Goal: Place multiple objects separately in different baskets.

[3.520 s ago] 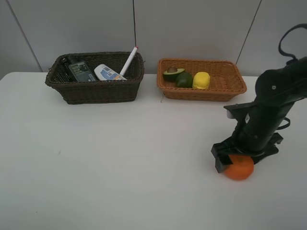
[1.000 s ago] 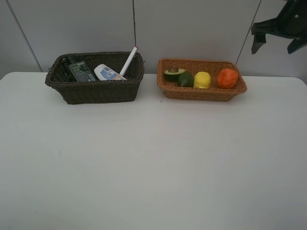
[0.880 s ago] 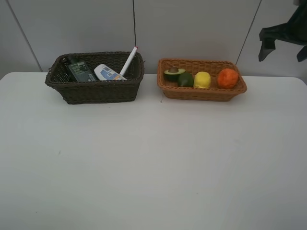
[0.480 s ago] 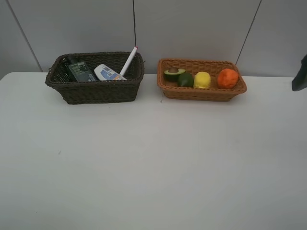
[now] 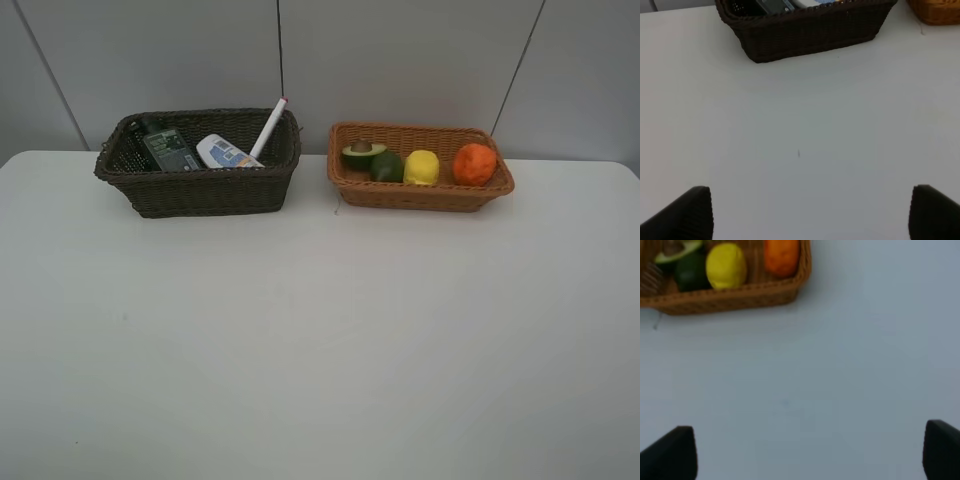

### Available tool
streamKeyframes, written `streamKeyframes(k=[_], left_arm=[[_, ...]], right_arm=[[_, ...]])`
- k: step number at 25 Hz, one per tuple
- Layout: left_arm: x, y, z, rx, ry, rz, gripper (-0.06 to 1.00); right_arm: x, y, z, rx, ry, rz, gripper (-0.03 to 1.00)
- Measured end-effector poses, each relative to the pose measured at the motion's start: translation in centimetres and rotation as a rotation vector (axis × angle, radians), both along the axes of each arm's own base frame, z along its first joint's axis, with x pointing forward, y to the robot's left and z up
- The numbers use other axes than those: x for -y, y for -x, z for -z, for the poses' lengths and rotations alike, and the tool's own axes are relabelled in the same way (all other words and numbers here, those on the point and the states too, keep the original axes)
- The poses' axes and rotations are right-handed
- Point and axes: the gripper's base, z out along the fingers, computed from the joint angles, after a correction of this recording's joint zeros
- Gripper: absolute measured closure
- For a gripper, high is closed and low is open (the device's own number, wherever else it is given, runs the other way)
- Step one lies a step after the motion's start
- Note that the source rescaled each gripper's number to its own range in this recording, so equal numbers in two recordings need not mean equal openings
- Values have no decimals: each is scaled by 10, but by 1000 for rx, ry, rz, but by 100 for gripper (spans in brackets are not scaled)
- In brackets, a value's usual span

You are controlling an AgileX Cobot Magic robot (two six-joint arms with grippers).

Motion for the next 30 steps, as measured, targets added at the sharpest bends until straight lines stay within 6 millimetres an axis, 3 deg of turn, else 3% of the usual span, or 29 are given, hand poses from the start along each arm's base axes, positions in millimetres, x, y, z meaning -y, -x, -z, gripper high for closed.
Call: streamKeyframes(k=[4,8,14,30], left_arm=[[0,0,0,0,0,0,-6],[0,0,0,0,0,0,-6],[0,0,0,0,0,0,-6],[-4,0,0,2,-40,-28,-6]], right_arm=[[1,34,0,122,4,3,-2],[3,55,5,175,20,15,-2],[5,49,21,112,43,29,-2],[5,48,23,115,43,28,-2]])
